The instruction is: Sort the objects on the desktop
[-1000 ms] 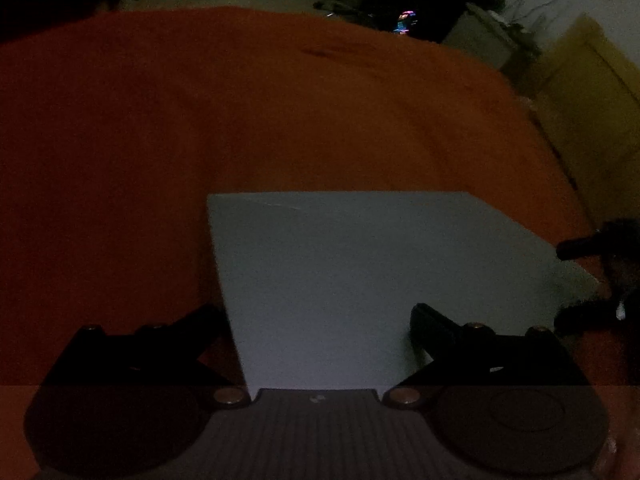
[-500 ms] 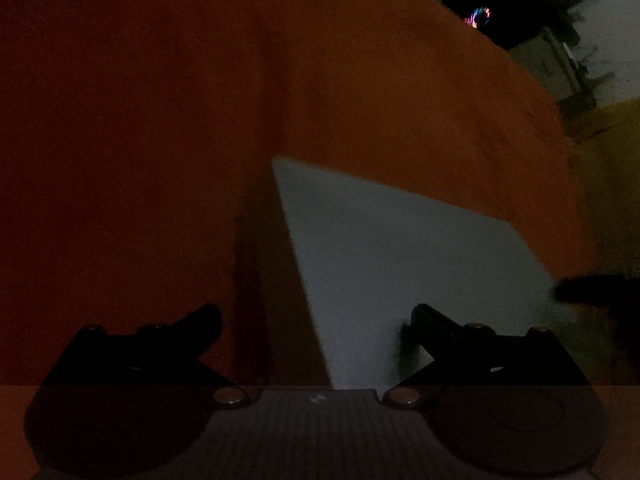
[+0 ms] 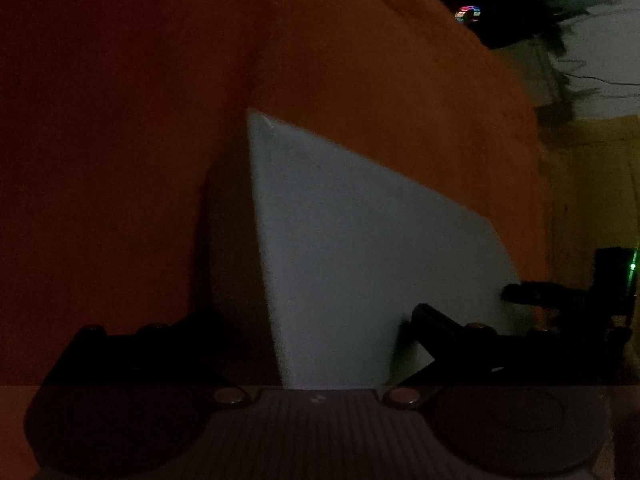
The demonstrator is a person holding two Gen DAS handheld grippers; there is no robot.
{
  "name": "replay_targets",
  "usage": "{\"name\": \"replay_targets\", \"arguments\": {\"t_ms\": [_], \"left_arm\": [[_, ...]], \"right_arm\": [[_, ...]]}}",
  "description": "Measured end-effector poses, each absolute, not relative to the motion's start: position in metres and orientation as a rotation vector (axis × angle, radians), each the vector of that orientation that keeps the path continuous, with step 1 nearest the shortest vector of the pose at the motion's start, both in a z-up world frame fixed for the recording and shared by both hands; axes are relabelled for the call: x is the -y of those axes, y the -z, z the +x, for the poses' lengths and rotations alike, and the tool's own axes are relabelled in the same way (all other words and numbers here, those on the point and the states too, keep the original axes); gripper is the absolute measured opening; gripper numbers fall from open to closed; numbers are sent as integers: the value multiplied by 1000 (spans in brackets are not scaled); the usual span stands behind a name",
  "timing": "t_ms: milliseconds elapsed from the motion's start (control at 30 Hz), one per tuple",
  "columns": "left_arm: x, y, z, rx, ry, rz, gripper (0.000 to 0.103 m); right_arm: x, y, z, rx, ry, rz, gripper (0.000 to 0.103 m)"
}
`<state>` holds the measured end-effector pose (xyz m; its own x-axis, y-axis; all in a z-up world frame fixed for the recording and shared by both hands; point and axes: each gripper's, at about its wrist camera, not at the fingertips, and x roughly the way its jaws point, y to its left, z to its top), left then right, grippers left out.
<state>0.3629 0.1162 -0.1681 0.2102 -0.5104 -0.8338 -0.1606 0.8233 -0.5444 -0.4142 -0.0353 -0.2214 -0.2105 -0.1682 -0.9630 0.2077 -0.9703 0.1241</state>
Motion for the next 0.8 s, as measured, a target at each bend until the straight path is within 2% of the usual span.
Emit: {"name": "replay_targets", "arguments": {"t_ms": [167, 433, 567, 800], "left_arm": [[-110, 138, 342, -1268, 305, -517, 103], [-104, 129, 265, -1264, 312, -465, 103], [-97, 118, 239, -1185, 278, -413, 103], [-86, 95, 234, -1173, 180, -234, 102]], "right_arm": [[41, 203, -378, -136, 2325, 1691, 103], [45, 245, -304, -253, 2326, 1648, 103], [50, 255, -273, -361, 2353, 1587, 103], [47, 261, -279, -236, 2365, 1648, 103]]}}
